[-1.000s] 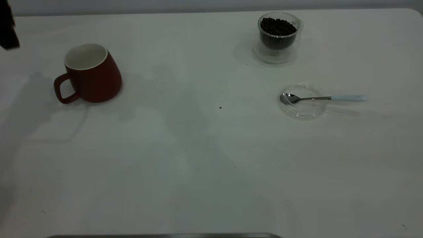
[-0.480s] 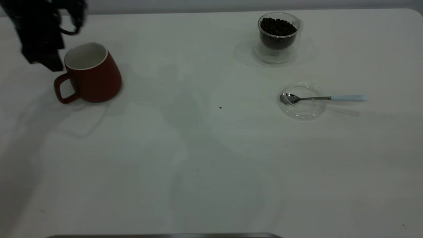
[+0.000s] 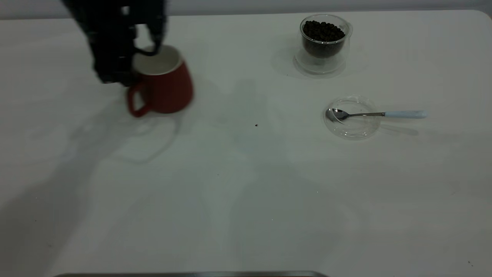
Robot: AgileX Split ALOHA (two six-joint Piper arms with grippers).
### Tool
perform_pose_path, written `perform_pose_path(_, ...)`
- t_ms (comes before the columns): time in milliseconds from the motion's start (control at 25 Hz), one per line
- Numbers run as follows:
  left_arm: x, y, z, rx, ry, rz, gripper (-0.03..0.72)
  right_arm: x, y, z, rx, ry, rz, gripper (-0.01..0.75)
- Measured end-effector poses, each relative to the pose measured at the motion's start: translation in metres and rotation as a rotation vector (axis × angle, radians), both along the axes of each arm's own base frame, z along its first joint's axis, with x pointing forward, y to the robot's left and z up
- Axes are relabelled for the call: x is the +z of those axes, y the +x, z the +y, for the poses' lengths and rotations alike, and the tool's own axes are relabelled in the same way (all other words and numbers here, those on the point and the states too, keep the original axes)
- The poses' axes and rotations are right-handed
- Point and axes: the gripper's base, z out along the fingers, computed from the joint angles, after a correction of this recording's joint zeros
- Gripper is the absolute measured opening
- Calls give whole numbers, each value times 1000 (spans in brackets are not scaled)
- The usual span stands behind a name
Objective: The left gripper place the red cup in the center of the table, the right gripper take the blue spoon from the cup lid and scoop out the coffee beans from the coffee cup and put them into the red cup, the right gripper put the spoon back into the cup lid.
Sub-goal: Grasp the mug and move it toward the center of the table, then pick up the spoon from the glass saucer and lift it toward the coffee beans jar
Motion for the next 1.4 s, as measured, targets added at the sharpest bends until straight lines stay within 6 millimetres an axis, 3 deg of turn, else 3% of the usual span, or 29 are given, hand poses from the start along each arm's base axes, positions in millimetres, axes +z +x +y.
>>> perform_pose_path(320, 2, -17, -63, -66, -55, -44, 587, 0, 0, 0, 0, 0, 0, 496)
perform_pose_path(560, 4, -20, -73, 30, -111, -52, 587, 0, 0, 0, 0, 0, 0, 496)
perform_pose_path(680, 22, -19, -73, 95, -144, -66, 587, 0, 0, 0, 0, 0, 0, 496)
perform_pose_path(800, 72, -21, -72, 164, -202, -120, 587, 0, 0, 0, 0, 0, 0, 496)
perform_pose_path(920, 143, -33, -65, 280, -289, -176, 587, 0, 0, 0, 0, 0, 0, 496)
perform_pose_path(1040, 210, -59, -52, 423, -378, -203, 587, 0, 0, 0, 0, 0, 0, 496)
perform_pose_path(1160, 265, -91, -36, 529, -443, -216, 587, 0, 0, 0, 0, 0, 0, 496)
perform_pose_path(1320, 316, -137, -12, 609, -476, -215, 587, 0, 0, 0, 0, 0, 0, 496)
perform_pose_path(1400, 330, -158, -3, 630, -478, -203, 587, 0, 0, 0, 0, 0, 0, 496)
